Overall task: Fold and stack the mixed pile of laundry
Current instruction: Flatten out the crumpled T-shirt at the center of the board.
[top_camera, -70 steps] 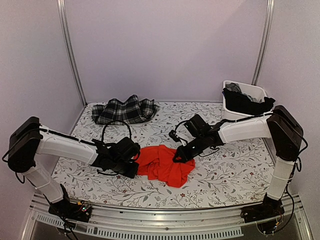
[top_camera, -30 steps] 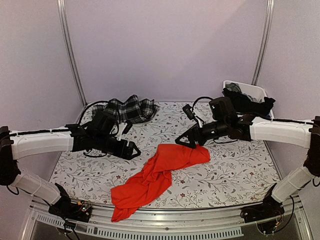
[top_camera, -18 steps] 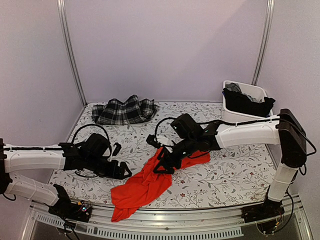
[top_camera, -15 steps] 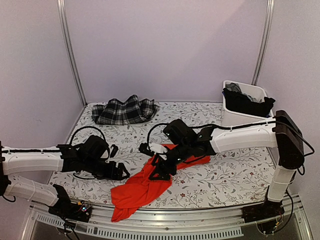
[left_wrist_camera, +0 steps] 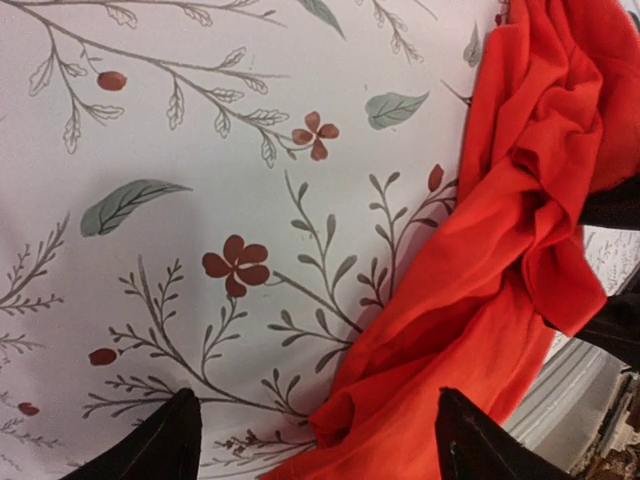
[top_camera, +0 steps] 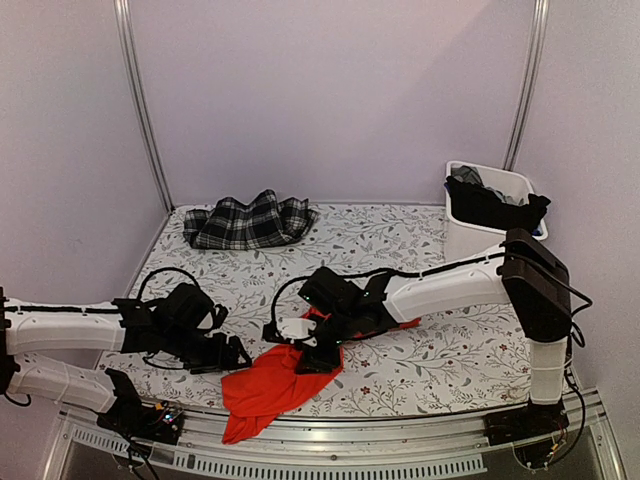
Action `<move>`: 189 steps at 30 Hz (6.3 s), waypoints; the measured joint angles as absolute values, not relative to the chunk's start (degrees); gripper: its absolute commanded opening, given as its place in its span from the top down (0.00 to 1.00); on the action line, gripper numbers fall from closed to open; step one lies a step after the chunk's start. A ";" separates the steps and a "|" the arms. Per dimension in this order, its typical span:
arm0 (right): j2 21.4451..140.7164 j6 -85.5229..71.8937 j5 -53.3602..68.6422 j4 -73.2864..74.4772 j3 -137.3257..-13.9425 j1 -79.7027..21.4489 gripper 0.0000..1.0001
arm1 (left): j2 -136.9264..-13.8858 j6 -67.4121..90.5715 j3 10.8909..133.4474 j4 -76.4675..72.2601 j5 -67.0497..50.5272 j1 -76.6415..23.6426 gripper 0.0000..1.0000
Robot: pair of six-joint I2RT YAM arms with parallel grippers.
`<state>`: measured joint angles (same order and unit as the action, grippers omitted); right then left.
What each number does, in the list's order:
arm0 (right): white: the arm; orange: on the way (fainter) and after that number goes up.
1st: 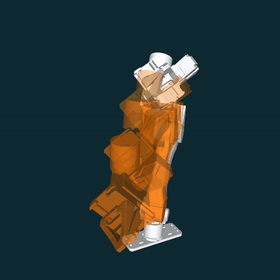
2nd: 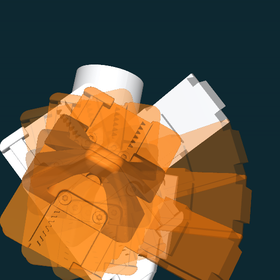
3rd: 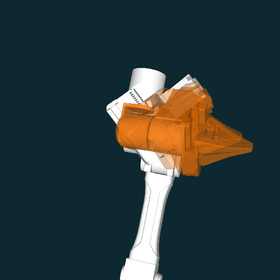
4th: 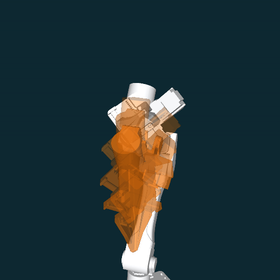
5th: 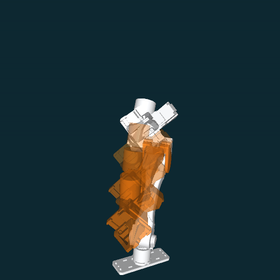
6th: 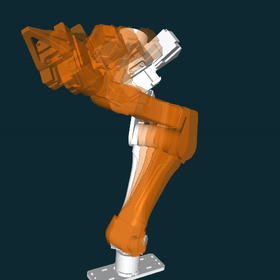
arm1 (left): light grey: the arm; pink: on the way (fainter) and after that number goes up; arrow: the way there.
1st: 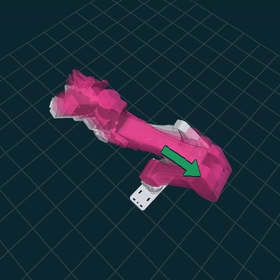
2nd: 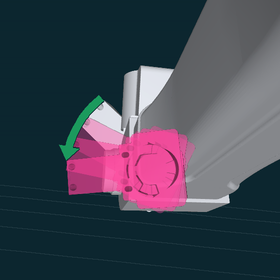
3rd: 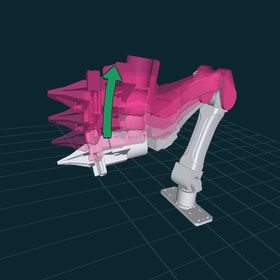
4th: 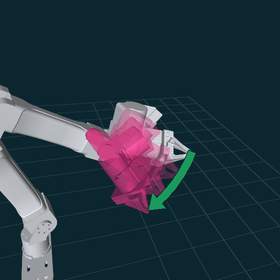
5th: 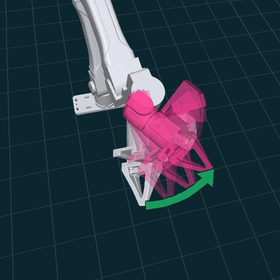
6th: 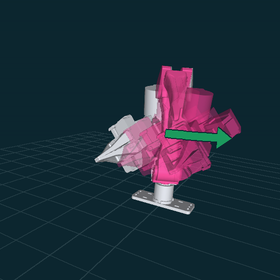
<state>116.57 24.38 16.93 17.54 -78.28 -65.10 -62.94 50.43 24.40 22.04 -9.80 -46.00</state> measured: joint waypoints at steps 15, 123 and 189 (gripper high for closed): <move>106.17 20.32 12.27 17.15 -75.35 -63.18 1.00 | -62.43 47.64 25.36 20.75 -8.99 -44.14 1.00; 82.59 -13.52 22.11 16.58 -52.42 -33.04 0.45 | -56.75 26.59 43.11 28.23 1.26 -39.38 1.00; 51.24 -29.54 21.37 20.16 -36.07 -25.78 1.00 | -72.38 47.35 19.14 -6.61 -10.00 -63.26 0.84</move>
